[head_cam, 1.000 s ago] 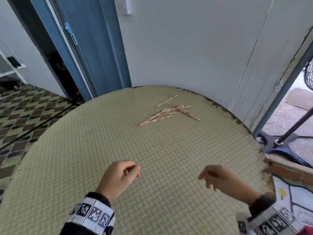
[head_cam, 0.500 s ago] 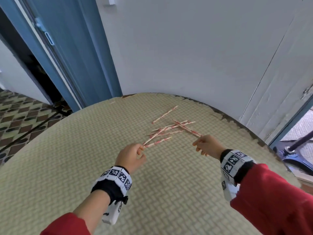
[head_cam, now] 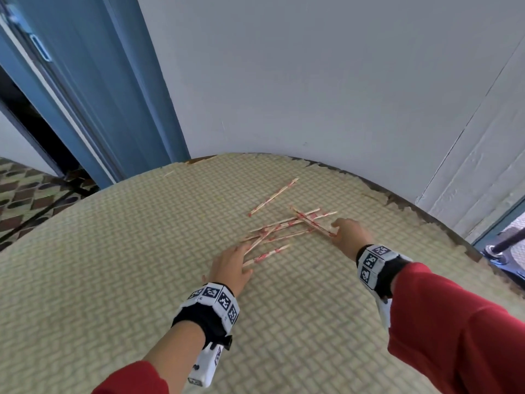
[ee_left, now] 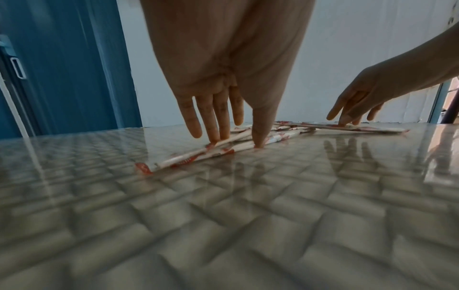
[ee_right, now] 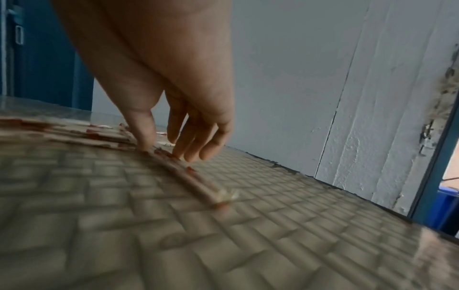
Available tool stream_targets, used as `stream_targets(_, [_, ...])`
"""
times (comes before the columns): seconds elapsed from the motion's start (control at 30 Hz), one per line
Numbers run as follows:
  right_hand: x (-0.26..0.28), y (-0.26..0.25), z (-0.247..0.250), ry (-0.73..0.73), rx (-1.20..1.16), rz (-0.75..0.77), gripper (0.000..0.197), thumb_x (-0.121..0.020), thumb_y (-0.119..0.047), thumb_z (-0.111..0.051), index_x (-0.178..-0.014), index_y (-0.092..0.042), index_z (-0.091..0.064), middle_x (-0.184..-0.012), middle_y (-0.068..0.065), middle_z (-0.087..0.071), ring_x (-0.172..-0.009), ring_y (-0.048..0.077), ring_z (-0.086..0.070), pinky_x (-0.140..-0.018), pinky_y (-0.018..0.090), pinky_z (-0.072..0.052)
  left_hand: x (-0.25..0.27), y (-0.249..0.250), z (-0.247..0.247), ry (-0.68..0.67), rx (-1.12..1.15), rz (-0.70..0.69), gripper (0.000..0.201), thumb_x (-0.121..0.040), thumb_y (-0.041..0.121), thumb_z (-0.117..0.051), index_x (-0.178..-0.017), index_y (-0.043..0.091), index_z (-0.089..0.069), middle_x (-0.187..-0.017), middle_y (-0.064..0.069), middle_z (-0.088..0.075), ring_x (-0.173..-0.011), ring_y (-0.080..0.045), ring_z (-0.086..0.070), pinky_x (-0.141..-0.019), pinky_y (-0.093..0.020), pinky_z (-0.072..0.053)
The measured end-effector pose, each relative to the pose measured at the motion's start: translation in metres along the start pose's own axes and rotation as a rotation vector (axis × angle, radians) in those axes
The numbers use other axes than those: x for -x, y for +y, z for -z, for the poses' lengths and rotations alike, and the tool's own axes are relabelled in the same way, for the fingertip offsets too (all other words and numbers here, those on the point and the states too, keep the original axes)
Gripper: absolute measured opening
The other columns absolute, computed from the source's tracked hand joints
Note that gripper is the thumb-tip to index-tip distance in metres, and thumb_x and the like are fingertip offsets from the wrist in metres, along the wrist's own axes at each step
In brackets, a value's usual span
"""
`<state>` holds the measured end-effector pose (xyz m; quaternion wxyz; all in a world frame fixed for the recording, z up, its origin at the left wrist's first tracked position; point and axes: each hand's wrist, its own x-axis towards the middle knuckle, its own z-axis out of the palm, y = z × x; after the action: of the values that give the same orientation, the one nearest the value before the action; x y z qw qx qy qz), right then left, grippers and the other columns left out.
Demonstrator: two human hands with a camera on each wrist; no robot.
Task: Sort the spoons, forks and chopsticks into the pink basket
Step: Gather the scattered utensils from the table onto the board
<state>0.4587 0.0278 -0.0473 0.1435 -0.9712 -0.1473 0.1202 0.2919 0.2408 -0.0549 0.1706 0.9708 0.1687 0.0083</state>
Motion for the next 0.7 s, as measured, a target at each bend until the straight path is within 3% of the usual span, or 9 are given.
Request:
stream_targets(0.13, [-0.003, -0.002, -0.005, -0.036, 0.053, 0.022, 0.029, -0.087, -0.022, -0.057, -0.114, -0.012, -0.063, -0.121, 0.012, -0.057, -0.113, 0.028, -0.053, -0.095, 0.037, -0.046, -0.005, 0.001, -0.01, 0.024, -0.105, 0.034, 0.034, -0.092, 0.022, -0.053, -0.126, 0.022, -0.048, -0.12, -0.001, -0.051, -0.114, -0.02, -0.049, -0.096, -0.03, -0.039])
stream_targets(0.23, [-0.002, -0.004, -0.007, -0.068, 0.032, 0.02, 0.033, -0.082, -0.025, -0.064, -0.11, -0.007, -0.062, -0.119, 0.014, -0.055, -0.108, 0.029, -0.055, -0.09, 0.034, -0.048, -0.005, -0.002, -0.014, -0.029, -0.149, 0.039, 0.026, -0.092, 0.022, -0.052, -0.117, 0.017, -0.054, -0.117, -0.004, -0.05, -0.112, -0.022, -0.048, -0.094, -0.031, -0.04])
stream_targets(0.3, [0.0, -0.008, -0.006, -0.058, -0.011, 0.02, 0.029, -0.083, -0.017, -0.062, -0.111, -0.006, -0.06, -0.117, 0.014, -0.058, -0.104, 0.029, -0.058, -0.084, 0.033, -0.048, -0.002, -0.004, -0.015, -0.053, -0.158, 0.018, 0.023, -0.091, 0.021, -0.051, -0.113, 0.014, -0.053, -0.115, -0.005, -0.051, -0.109, -0.022, -0.048, -0.092, -0.031, -0.04])
stream_targets(0.4, [0.0, -0.018, 0.001, 0.027, -0.12, 0.082, 0.022, -0.087, -0.005, -0.054, -0.109, -0.007, -0.059, -0.112, 0.016, -0.06, -0.098, 0.03, -0.059, -0.079, 0.035, -0.05, 0.006, -0.009, -0.008, -0.003, -0.049, 0.021, 0.016, -0.091, 0.016, -0.052, -0.106, 0.011, -0.051, -0.105, -0.006, -0.057, -0.095, -0.022, -0.055, -0.082, -0.032, -0.045])
stream_targets(0.53, [-0.008, -0.042, 0.012, 0.101, -0.118, 0.213, 0.036, -0.086, 0.005, -0.049, -0.119, -0.007, -0.056, -0.116, 0.016, -0.057, -0.103, 0.03, -0.056, -0.082, 0.035, -0.047, 0.019, -0.022, 0.008, 0.158, 0.195, 0.066, 0.01, -0.091, 0.007, -0.048, -0.1, 0.005, -0.047, -0.098, -0.006, -0.049, -0.079, -0.025, -0.054, -0.07, -0.035, -0.045])
stream_targets(0.7, [-0.021, -0.072, 0.001, 0.045, -0.042, 0.258, 0.029, -0.091, -0.004, -0.038, -0.119, -0.002, -0.048, -0.12, 0.014, -0.047, -0.107, 0.035, -0.051, -0.089, 0.046, -0.042, 0.027, -0.041, 0.02, 0.192, 0.329, 0.116, 0.009, -0.092, 0.011, -0.044, -0.101, 0.007, -0.043, -0.091, -0.009, -0.049, -0.065, -0.026, -0.053, -0.055, -0.033, -0.04])
